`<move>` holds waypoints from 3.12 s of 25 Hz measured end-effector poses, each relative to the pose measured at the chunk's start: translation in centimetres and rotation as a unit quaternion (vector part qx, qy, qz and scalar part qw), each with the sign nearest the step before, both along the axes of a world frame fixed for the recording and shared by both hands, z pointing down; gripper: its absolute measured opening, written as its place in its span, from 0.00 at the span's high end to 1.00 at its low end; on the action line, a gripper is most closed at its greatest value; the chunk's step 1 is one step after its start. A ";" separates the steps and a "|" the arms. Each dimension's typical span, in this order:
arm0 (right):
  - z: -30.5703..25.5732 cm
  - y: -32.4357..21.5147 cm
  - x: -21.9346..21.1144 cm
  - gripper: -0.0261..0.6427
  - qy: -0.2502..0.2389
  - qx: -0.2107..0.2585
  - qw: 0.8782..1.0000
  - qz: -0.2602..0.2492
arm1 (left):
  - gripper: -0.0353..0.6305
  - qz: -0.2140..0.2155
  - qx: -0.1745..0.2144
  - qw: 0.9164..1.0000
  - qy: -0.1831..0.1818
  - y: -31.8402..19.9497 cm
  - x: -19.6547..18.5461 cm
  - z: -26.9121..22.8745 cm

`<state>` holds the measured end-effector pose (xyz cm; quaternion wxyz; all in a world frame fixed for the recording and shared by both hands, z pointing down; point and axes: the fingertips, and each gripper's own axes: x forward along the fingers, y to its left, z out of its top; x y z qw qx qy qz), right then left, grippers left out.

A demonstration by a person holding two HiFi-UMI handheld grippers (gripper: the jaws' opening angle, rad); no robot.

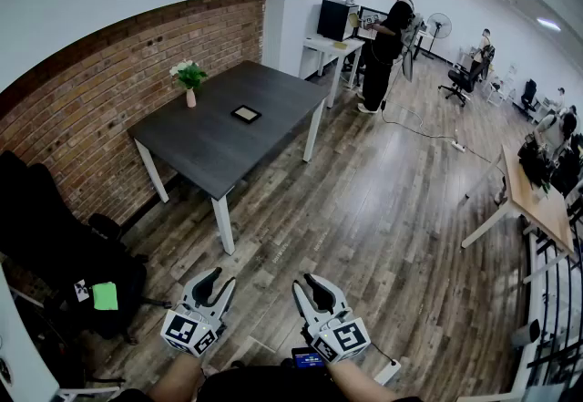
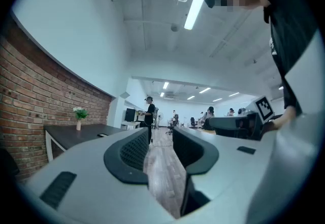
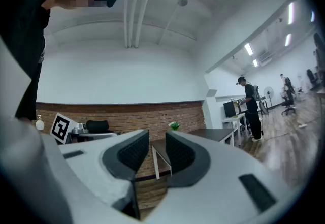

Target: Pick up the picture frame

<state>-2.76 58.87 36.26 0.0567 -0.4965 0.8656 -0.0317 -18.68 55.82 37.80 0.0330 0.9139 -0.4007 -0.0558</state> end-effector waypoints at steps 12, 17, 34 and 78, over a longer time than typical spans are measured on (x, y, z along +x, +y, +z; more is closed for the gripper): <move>2.3 1.0 -0.5 0.80 0.001 -0.034 0.999 0.024 | 0.75 0.025 -0.024 0.999 0.012 1.9 0.2 0.8; 1.8 1.1 1.5 0.80 -0.014 -0.017 0.999 0.041 | 0.75 0.023 -0.026 0.999 0.009 2.2 1.3 1.4; 3.9 2.0 9.0 0.80 -0.003 -0.028 0.999 0.033 | 0.75 -0.020 -0.029 0.999 -0.001 3.7 7.7 2.2; 4.3 -32.7 13.5 0.80 0.029 -0.042 0.998 0.029 | 0.75 -0.018 -0.064 0.997 0.030 -33.7 11.5 4.1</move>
